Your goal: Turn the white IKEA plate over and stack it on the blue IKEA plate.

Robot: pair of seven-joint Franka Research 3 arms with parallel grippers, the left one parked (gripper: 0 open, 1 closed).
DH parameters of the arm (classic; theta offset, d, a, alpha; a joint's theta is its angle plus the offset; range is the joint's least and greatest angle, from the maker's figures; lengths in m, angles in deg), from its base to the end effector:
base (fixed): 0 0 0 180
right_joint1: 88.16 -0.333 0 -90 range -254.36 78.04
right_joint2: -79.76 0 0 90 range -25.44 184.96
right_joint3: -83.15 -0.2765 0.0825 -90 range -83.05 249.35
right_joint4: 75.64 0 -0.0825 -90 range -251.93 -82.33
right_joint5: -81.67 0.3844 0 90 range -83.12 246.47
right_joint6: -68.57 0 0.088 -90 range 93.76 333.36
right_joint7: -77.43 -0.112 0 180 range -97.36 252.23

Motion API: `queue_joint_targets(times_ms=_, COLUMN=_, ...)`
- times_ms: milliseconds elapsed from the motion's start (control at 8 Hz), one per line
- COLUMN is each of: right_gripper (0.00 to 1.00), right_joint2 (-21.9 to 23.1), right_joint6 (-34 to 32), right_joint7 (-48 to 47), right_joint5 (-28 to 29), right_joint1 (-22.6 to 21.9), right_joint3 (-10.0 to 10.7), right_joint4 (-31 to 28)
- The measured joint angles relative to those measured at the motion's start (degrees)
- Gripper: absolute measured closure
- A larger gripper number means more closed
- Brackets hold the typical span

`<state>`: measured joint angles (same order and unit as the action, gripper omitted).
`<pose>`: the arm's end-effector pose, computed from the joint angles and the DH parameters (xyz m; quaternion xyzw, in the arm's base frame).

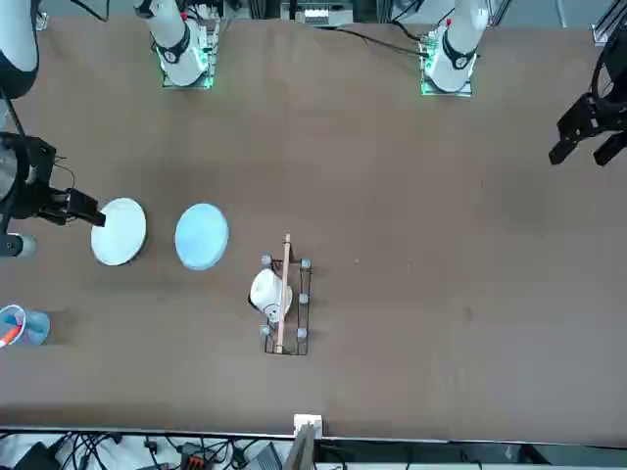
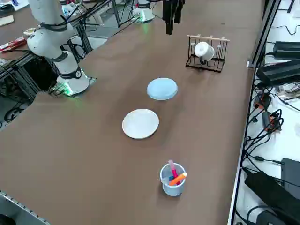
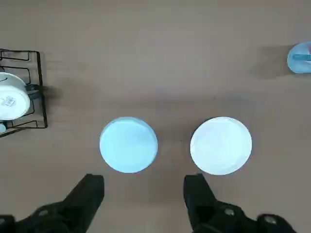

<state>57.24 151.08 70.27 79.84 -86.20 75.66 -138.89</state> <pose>0.6391 0.0406 0.5522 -0.9994 0.0201 0.0278 0.0062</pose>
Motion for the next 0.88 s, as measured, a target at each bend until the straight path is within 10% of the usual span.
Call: queue_joint_targets(times_ms=875, right_gripper=0.0, right_joint2=-0.8, right_joint6=-0.4, right_joint7=0.0, right_joint5=-0.3, right_joint1=-0.1, right_joint3=0.0, right_joint4=-2.2)
